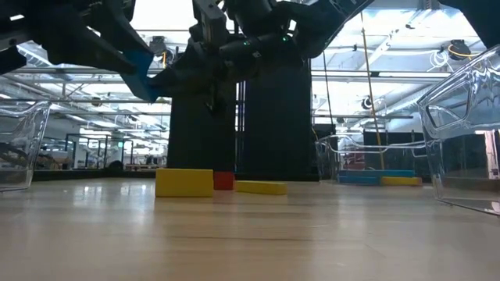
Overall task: Sort blocks by size
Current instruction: Put the blue arch block into the bottom left transparent bin
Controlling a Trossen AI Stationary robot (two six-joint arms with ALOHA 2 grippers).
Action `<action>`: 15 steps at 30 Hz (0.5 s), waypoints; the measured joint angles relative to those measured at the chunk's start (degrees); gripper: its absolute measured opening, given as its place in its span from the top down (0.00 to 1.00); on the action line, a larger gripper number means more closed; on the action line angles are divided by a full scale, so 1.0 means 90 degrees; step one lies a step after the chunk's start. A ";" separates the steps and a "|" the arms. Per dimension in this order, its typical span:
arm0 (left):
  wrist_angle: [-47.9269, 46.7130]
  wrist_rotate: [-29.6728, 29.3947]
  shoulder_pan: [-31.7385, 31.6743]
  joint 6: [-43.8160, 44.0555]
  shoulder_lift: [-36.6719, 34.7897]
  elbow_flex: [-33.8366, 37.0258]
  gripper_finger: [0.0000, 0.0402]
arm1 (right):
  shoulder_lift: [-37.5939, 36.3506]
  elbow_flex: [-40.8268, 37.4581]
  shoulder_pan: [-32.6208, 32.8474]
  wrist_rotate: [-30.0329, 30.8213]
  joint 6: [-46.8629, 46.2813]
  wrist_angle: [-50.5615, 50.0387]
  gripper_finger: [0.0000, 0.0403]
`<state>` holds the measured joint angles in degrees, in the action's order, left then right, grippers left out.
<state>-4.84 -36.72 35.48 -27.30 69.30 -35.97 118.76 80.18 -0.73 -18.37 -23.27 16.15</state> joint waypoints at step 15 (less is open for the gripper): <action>-0.0113 -0.0176 -0.0005 0.1062 -0.0597 0.0005 0.67 | -0.0026 0.0015 -0.0087 0.0214 -0.0036 0.0109 0.74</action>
<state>-5.85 -38.30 35.44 -17.75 63.92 -35.92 118.53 80.31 -1.52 -16.45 -23.59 17.13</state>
